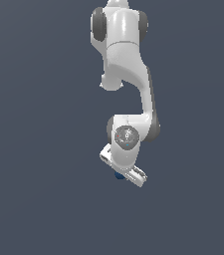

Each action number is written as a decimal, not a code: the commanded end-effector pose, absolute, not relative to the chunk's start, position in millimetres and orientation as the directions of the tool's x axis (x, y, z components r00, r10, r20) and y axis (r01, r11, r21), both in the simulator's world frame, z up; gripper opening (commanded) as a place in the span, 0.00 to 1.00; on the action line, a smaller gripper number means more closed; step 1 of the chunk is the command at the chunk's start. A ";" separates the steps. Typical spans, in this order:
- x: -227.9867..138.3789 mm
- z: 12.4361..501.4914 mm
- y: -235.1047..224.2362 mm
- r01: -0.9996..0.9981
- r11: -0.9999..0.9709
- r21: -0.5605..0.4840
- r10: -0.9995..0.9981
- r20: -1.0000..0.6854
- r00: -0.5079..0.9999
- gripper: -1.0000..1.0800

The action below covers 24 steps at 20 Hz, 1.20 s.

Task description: Pick up the object and move it to a goal position.

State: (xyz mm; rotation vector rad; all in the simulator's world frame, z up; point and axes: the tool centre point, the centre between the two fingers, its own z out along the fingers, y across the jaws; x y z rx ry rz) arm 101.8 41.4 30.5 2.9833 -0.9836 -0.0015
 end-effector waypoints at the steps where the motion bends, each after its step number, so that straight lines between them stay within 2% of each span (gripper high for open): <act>1: 102.1 31.0 41.4 -0.595 -0.804 0.000 -0.595 0.000 0.804 0.00; 13: 97.9 44.4 35.2 -0.595 -0.804 0.001 -0.595 -0.001 0.804 0.00; 24: 78.4 115.3 2.0 -0.595 -0.804 -0.001 -0.595 -0.001 0.804 0.00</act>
